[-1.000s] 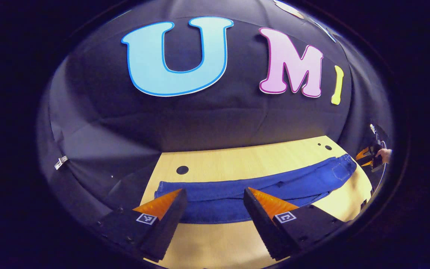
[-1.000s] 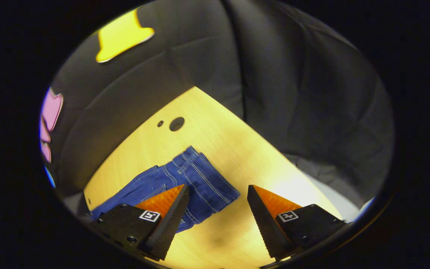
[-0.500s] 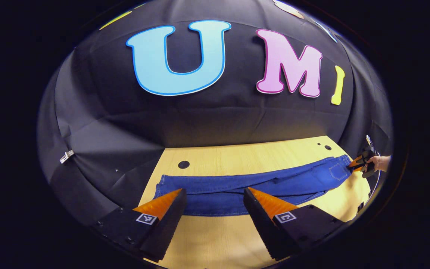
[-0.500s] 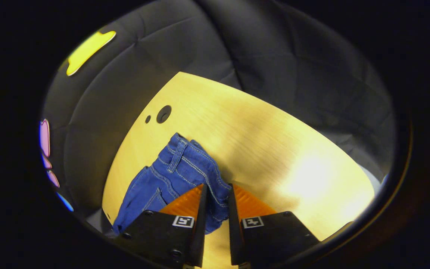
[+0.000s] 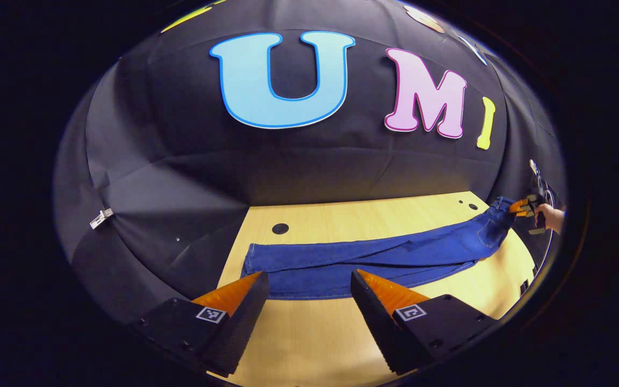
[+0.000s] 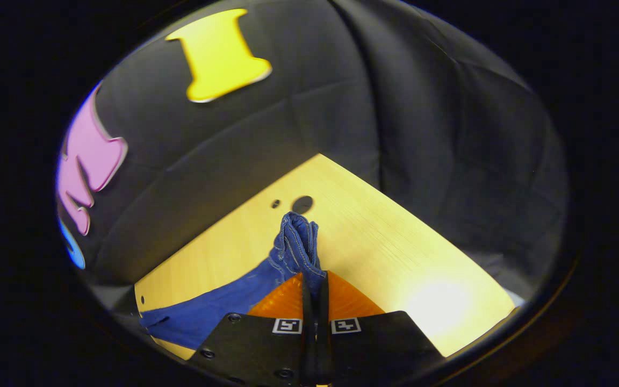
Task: Grasp the waist and the cuffs of the jeans and fold them to make the two legs overlap; first hold the waist and fold one-third of the jeans toward the cuffs, then hold the cuffs and fold the remaining one-third in the same direction to finish folding.
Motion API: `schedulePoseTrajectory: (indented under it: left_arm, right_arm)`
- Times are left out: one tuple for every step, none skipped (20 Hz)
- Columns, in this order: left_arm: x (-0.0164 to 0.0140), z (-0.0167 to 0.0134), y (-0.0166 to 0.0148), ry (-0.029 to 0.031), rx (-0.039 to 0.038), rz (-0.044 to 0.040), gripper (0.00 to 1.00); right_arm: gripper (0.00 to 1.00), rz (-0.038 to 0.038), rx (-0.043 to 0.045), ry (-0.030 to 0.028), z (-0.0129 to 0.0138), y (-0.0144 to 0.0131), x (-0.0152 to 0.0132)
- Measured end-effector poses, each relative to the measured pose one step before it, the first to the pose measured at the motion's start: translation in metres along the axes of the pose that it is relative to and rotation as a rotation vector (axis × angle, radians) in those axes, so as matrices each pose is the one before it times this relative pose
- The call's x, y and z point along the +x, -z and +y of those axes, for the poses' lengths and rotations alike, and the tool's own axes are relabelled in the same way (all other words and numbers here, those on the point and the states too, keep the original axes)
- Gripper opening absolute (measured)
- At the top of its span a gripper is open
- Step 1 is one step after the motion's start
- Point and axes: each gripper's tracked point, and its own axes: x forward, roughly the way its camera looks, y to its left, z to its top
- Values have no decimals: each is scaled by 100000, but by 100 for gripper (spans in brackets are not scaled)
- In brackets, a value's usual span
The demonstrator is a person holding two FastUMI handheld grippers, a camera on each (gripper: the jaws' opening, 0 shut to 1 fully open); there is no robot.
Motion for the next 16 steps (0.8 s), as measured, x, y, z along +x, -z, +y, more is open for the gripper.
schedulePoseTrajectory:
  left_arm:
    - [-65, 601, 251, 204, -586, 86, 99]
    - [-201, 659, 20, 95, -561, -81, 99]
    - [-230, 561, 52, 371, -561, -390, 99]
    - [-247, 451, -93, 493, -642, -717, 99]
    - [-188, 598, 208, 327, -696, -397, 98]
    - [-154, 662, 191, -236, -784, 12, 99]
    - [-235, 610, 388, 35, -943, 9, 99]
    - [-286, 554, 322, -206, -1108, 25, 98]
    - [-227, 659, 473, -331, -1323, 250, 99]
    - [-302, 650, 483, -685, -1510, 540, 99]
    - [-208, 738, 659, -729, -1768, 658, 98]
    - [-342, 646, 569, -462, -1918, 849, 98]
    - [-387, 589, 681, -588, -1613, 657, 98]
    - [-375, 692, 600, -914, -1105, 681, 98]
    - [-243, 628, 700, -975, -896, 783, 99]
    - [-238, 584, 702, -859, -784, 1290, 99]
  right_arm:
    - [5, -2932, -6371, -2924, 2678, -804, -1347]
    - [5, -2512, -6097, -2968, 2852, -956, -1480]
    - [5, -2230, -5464, -2813, 2991, -923, -1009]
    - [5, -2152, -4580, -2610, 3109, -480, -603]
    - [5, -2137, -3838, -3278, 3387, -533, -414]
    - [5, -1219, -3685, -3554, 3213, -46, -125]
    - [4, -467, -3940, -3753, 3644, 15, 83]
    - [4, -131, -4072, -3658, 3441, 33, 99]
    - [5, 631, -3481, -3973, 3700, 214, -183]
    - [4, 478, -3091, -4262, 3383, 659, 553]
    - [4, 1964, -2797, -4598, 3305, 923, 711]
    - [5, 2423, -1994, -4180, 2928, 1247, 784]
    - [4, 3141, -1524, -3949, 3288, 1648, 880]
    - [4, 3381, -1296, -3575, 2837, 1611, 939]
    - [4, 3813, -1609, -2887, 2566, 2051, 1475]
    - [4, 4844, -2459, -1885, 2183, 2277, 1542]
